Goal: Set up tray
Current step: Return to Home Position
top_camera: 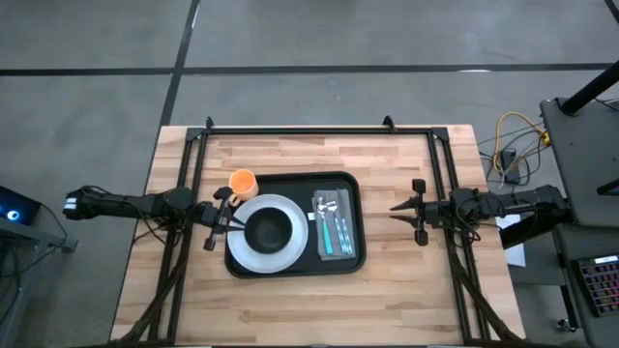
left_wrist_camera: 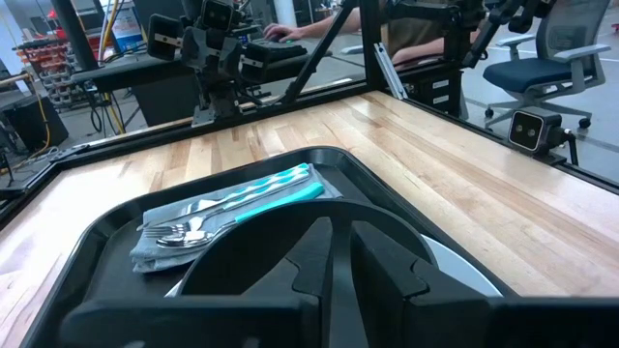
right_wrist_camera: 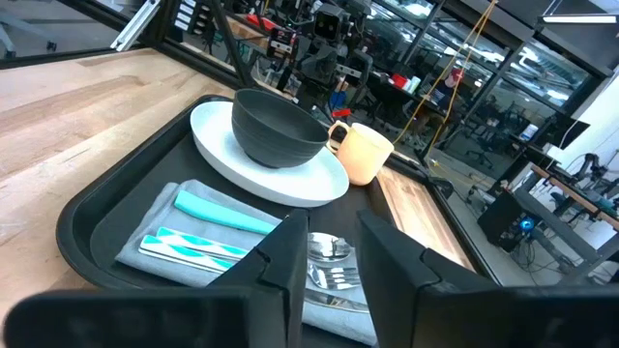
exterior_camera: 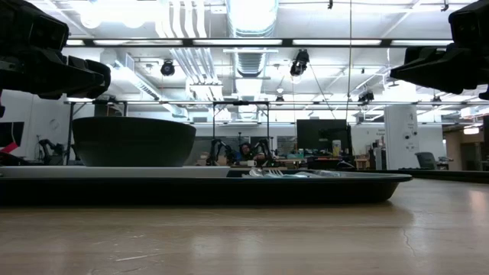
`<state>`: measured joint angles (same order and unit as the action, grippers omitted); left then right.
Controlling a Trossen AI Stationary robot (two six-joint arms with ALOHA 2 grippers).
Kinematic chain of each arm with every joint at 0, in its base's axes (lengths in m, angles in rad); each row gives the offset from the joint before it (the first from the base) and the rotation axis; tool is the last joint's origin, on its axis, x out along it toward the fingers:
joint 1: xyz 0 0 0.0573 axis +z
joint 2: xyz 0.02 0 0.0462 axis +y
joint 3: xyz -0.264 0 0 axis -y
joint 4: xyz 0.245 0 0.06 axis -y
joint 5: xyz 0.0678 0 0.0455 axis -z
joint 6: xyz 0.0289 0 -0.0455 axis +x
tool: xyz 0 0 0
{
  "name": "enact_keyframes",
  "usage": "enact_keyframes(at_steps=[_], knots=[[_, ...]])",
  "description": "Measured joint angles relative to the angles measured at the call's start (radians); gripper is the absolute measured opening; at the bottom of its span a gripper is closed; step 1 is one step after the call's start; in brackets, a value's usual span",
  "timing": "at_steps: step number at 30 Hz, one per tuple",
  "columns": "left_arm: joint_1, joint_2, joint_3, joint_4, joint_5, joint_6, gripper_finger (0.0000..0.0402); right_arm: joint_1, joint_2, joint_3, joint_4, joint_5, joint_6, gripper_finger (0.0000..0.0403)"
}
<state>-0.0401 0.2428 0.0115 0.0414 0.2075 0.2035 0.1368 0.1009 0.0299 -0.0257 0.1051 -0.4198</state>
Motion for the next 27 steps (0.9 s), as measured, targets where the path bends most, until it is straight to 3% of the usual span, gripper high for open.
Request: enact_keyframes(at_steps=[17,27], knots=[[0.000,0.000,0.000,0.000,0.000,0.000,0.0022,0.000,0.000,0.000,0.000,0.000,0.000,0.0068],[0.000,0.000,0.000,0.000,0.000,0.000,0.0022,0.000,0.000,0.000,0.000,0.000,0.000,0.0082]])
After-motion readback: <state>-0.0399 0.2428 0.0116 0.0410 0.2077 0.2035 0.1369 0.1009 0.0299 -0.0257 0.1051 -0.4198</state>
